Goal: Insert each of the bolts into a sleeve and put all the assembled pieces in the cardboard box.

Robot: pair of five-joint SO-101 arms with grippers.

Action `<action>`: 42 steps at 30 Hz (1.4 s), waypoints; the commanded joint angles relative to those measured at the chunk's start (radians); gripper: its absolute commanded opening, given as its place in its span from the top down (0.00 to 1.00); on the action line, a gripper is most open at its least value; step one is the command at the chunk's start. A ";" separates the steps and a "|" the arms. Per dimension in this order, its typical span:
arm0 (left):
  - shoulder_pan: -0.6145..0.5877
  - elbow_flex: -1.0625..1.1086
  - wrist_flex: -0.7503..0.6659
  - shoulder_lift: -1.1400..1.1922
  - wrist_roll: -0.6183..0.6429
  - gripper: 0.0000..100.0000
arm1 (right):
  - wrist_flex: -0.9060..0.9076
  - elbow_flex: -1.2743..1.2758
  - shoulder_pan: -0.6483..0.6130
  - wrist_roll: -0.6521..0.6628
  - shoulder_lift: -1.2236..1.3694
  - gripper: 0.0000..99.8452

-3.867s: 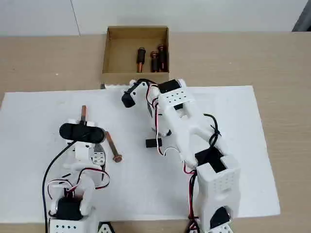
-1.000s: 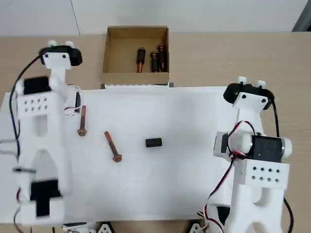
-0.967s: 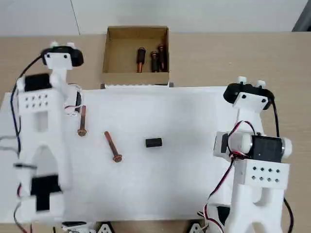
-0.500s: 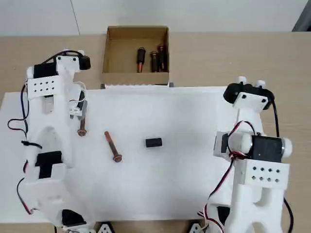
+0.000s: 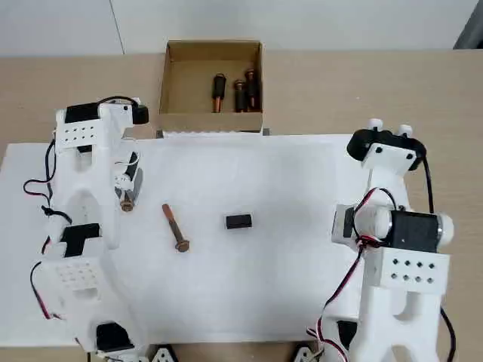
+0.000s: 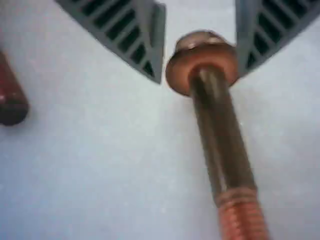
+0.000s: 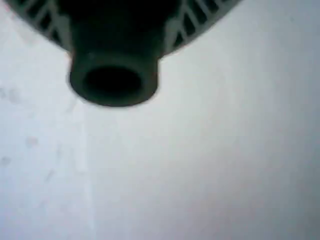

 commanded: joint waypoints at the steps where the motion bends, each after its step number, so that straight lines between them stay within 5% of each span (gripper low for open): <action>1: 0.005 -0.042 -0.034 0.005 -0.005 0.90 | -0.010 -0.005 0.010 -0.009 -0.024 1.00; 12: 0.002 -0.044 -0.120 0.118 0.014 0.91 | -0.010 -0.005 0.010 -0.009 -0.024 1.00; 17: 0.021 -0.044 -0.117 0.104 0.020 0.99 | -0.010 -0.005 0.010 -0.009 -0.024 1.00; 31: 0.106 -0.044 -0.029 -0.221 0.025 0.99 | -0.010 -0.005 0.010 -0.009 -0.024 1.00; 34: 0.121 -0.044 0.028 -0.226 0.155 0.98 | -0.010 -0.005 0.010 -0.009 -0.024 1.00; 42: 0.092 -0.041 0.029 -0.226 0.844 0.98 | -0.010 -0.005 0.010 -0.011 -0.024 1.00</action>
